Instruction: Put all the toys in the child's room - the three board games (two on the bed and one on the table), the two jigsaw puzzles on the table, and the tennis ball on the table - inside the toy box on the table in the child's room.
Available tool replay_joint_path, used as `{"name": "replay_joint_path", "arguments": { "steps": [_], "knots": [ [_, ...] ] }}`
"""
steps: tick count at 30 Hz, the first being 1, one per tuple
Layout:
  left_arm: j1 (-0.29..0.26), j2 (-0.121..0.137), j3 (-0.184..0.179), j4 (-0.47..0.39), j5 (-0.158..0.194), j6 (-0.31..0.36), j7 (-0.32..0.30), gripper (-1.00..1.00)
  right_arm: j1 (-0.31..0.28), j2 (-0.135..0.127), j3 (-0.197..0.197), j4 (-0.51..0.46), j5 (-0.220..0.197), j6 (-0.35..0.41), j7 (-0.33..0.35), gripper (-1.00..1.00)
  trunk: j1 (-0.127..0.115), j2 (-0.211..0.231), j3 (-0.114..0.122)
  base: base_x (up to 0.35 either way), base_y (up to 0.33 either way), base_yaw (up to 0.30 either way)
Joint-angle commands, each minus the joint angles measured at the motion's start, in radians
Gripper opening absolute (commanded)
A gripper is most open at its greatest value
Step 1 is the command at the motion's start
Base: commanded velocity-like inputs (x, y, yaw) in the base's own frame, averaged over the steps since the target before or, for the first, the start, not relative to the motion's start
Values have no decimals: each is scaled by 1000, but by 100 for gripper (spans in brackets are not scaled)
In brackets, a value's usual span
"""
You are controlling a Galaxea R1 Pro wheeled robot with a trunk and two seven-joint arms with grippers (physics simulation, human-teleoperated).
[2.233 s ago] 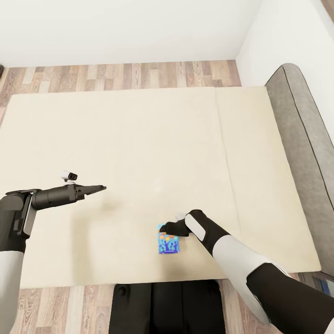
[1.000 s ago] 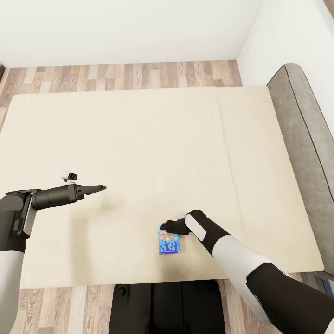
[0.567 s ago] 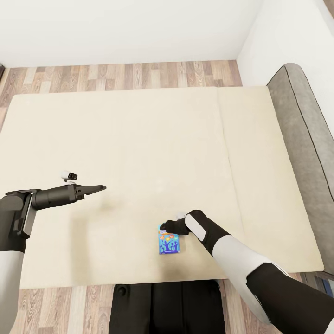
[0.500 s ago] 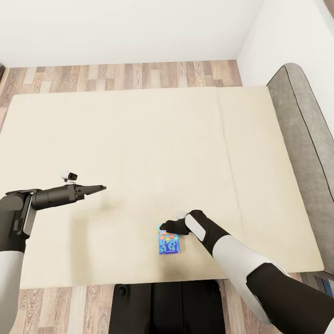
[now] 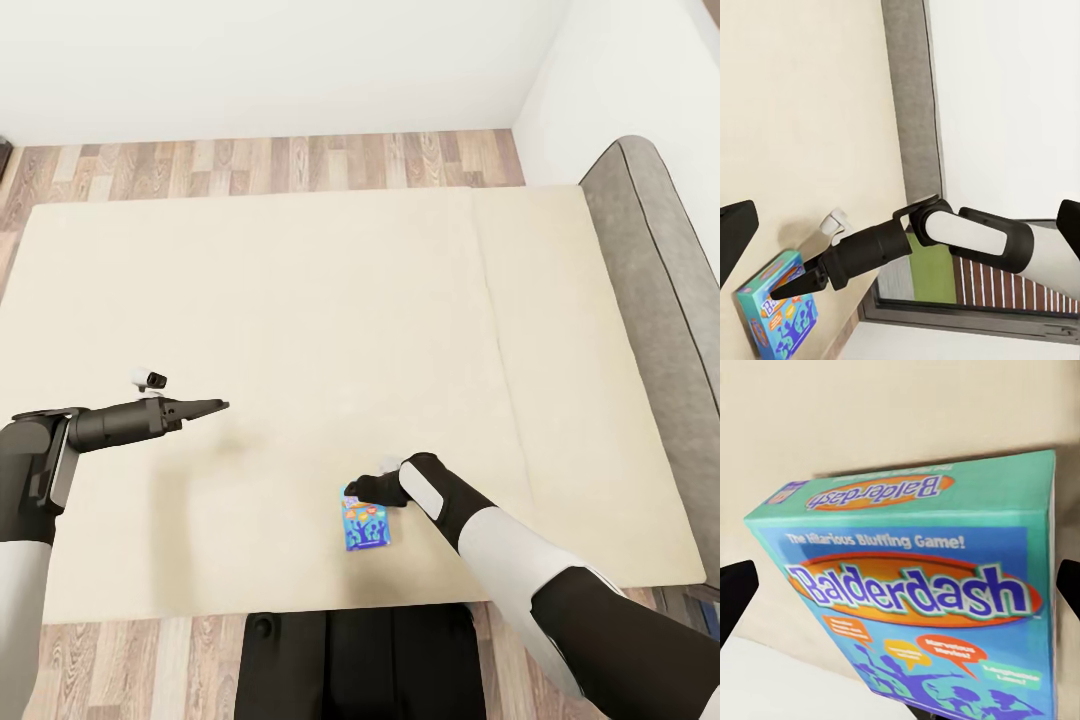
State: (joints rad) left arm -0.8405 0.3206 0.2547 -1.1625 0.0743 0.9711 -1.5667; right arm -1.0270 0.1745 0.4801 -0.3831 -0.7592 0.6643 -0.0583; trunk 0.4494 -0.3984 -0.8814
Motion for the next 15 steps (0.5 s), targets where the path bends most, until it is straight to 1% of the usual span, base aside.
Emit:
{"name": "replay_joint_path", "arguments": {
  "steps": [1, 7, 15],
  "knots": [
    [0, 0, 0, 0, -1, 11, -4, 100, -1, 0, 4, 0, -8, 2, -6, 100, 1, -2, -1, 0, 7, 0],
    [0, 0, 0, 0, -1, 11, -4, 100, -1, 0, 5, 0, -8, 3, -6, 100, 1, -2, -1, 0, 3, 0],
    [0, 0, 0, 0, 0, 11, -4, 100, -1, 0, 5, 0, -8, 3, -6, 100, 1, -2, -1, 0, 85, 0]
  ]
}}
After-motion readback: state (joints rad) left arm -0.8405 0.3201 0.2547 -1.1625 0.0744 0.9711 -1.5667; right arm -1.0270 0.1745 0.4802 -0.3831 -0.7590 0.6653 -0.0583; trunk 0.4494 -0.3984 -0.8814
